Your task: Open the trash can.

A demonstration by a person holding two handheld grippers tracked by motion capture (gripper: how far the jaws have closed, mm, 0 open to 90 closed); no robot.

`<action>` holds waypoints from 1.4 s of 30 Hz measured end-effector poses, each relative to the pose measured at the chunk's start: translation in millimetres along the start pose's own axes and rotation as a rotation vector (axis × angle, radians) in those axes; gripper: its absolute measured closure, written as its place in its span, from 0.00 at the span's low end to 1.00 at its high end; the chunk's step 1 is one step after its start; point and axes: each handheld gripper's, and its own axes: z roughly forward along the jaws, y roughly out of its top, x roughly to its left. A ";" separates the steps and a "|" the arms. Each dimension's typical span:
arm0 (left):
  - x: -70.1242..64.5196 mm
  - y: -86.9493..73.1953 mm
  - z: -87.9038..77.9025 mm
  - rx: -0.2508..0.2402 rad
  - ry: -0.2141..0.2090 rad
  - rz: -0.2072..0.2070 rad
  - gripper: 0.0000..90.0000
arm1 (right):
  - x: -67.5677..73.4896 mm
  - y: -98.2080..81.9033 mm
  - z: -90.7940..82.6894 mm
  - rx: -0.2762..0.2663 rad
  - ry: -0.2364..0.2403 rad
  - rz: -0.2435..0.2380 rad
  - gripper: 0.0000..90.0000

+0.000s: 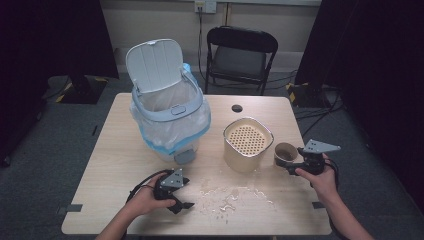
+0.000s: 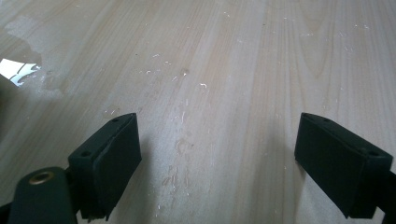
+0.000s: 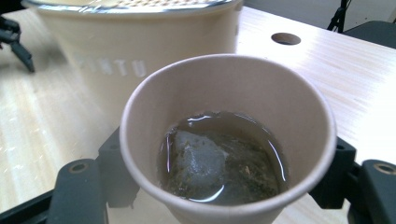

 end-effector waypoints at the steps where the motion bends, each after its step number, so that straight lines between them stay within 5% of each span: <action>1: 0.0 0.0 0.0 0.000 0.000 0.000 0.15 | -4.2 1.5 2.2 -0.002 -0.004 0.005 0.30; 24: 0.0 0.0 0.0 0.000 0.000 0.000 0.15 | -41.5 27.5 22.5 -0.007 -0.046 0.002 0.30; 42: -0.1 0.2 0.3 0.003 -0.008 0.003 0.14 | -65.8 67.6 38.4 -0.029 -0.089 -0.045 0.30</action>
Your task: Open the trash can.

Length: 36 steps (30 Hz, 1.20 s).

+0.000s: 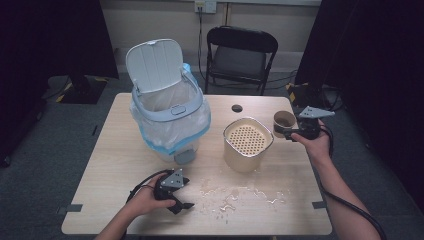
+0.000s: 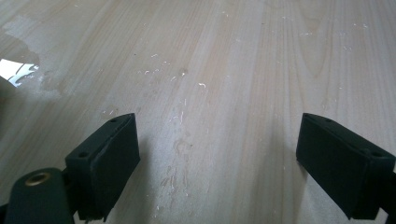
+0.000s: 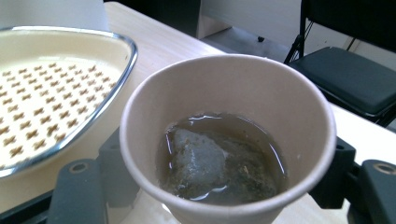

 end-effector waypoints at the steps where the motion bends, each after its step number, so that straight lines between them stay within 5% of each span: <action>1: 0.0 0.0 0.0 0.000 0.000 0.000 0.14 | 0.0 0.0 0.0 0.000 0.000 0.000 0.30; 16: -0.1 -0.1 0.4 -0.005 -0.002 -0.001 0.14 | 4.7 28.3 15.2 -0.011 0.009 -0.073 0.30; 36: 0.1 0.1 0.3 -0.001 0.001 0.007 0.13 | 22.2 57.9 25.4 -0.061 0.000 -0.283 0.30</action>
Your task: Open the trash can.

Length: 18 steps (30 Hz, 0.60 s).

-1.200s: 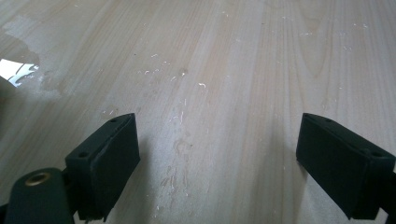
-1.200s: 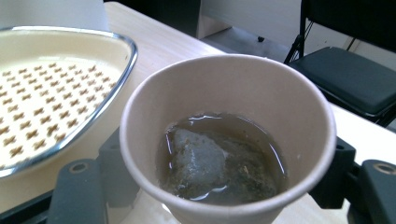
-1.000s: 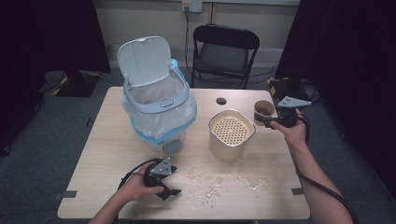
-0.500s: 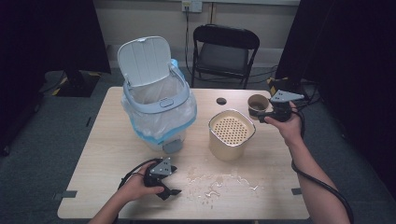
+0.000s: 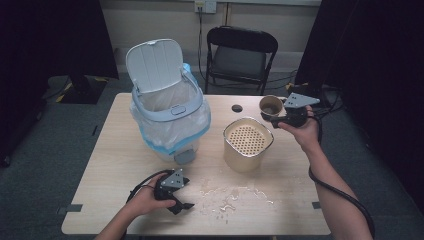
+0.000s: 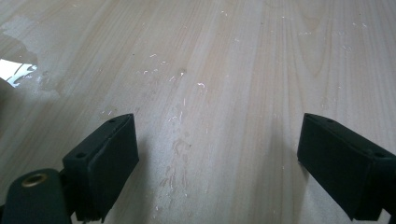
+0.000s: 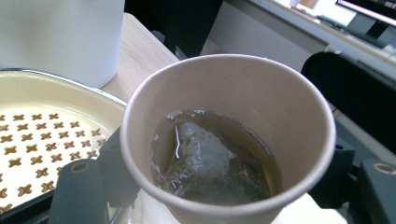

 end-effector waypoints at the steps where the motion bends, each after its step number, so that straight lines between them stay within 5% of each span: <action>1: 0.0 0.0 0.0 0.000 0.000 0.000 0.13 | 0.5 1.2 -0.2 -0.008 -0.003 -0.017 0.30; 4: 0.0 0.0 0.0 0.000 0.000 -0.001 0.13 | 1.8 3.7 -1.3 -0.025 -0.001 -0.045 0.30; 9: -0.1 0.0 0.0 0.000 0.000 -0.002 0.13 | 6.0 13.0 -0.9 -0.027 -0.004 -0.164 0.30; 18: -0.1 0.0 0.1 0.000 0.000 -0.002 0.13 | 16.0 22.0 2.9 -0.004 -0.003 -0.266 0.31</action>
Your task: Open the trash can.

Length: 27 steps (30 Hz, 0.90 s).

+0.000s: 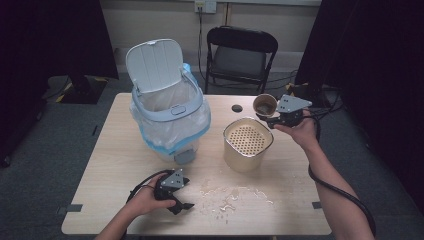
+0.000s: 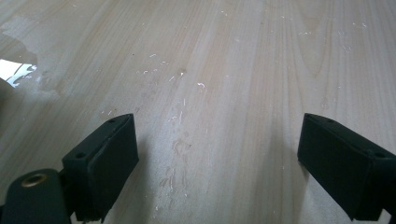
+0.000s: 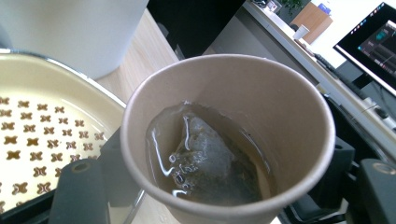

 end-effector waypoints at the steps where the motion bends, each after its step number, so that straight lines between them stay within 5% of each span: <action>1: 0.0 0.0 0.0 0.000 0.000 0.000 0.13 | 3.0 3.8 -0.1 0.002 -0.001 -0.033 0.31; 6: 0.0 0.0 0.0 0.000 0.000 0.000 0.13 | 11.0 8.7 0.9 0.035 0.000 -0.106 0.31; 7: 0.0 0.0 0.0 0.000 0.000 0.000 0.13 | 15.6 10.4 1.5 0.059 -0.007 -0.163 0.31; 12: 0.1 0.0 0.0 0.003 -0.002 0.000 0.12 | 25.4 14.3 2.5 0.116 0.004 -0.269 0.31; 19: 0.0 0.8 1.4 0.004 -0.006 -0.006 0.11 | 38.2 24.8 4.2 0.205 0.002 -0.481 0.31; 27: 0.0 0.8 1.4 0.003 -0.006 -0.006 0.11 | 42.2 32.8 3.6 0.264 -0.022 -0.609 0.31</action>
